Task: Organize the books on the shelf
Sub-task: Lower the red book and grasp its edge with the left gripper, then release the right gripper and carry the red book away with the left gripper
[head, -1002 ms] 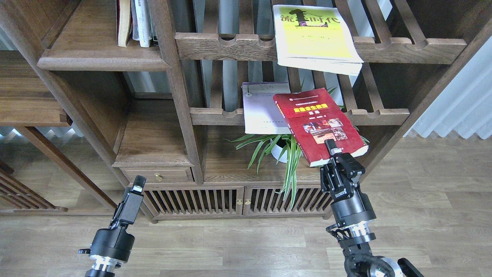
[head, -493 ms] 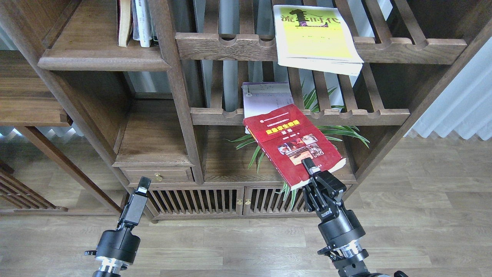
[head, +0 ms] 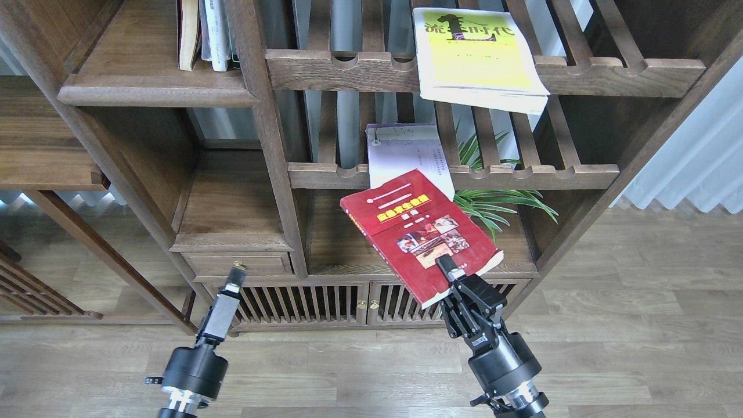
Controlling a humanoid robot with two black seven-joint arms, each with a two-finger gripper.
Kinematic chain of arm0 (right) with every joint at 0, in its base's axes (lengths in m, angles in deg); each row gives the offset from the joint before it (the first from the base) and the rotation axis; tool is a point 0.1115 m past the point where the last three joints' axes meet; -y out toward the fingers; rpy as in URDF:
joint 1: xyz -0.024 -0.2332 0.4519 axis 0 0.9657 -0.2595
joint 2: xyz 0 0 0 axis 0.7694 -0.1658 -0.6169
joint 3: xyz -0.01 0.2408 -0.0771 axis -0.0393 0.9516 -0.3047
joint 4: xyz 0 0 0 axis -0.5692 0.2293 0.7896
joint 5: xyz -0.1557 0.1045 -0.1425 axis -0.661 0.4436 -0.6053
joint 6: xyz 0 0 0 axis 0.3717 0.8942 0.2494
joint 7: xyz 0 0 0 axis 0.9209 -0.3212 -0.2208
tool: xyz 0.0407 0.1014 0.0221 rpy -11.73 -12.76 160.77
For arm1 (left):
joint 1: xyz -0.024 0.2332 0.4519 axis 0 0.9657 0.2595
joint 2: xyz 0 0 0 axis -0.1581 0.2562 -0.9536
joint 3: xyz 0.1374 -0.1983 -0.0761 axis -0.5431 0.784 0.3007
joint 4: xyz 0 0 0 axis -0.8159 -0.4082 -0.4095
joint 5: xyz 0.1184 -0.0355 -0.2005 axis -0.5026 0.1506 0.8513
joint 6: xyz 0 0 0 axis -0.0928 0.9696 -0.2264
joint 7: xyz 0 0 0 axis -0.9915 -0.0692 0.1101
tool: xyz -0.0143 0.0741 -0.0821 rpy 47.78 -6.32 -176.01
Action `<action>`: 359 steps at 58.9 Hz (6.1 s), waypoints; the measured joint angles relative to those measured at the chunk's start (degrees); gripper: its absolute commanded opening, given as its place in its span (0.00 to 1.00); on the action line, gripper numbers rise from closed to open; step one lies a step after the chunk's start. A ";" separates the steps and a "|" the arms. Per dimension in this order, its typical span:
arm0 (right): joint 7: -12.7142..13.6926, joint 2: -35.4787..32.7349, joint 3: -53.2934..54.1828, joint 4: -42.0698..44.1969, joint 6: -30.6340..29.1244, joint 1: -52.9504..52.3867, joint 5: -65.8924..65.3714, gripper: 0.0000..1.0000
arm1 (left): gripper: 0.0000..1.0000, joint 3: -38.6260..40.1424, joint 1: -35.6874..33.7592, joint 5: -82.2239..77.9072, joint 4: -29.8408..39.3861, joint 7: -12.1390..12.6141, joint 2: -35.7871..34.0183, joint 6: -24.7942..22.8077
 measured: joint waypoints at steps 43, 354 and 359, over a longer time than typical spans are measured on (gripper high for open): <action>1.31 -0.31 -5.48 -0.44 0.00 3.81 -4.16 0.03 | 0.98 -8.90 0.22 0.79 4.55 0.25 0.00 0.00; 3.75 0.40 -4.81 18.61 0.00 -3.28 -4.95 0.95 | 0.06 18.11 15.96 1.11 3.82 11.57 -13.11 0.00; 3.76 0.78 -4.86 18.73 0.00 -3.46 -4.95 0.95 | 0.06 20.90 15.97 -0.32 3.69 13.38 -13.95 0.00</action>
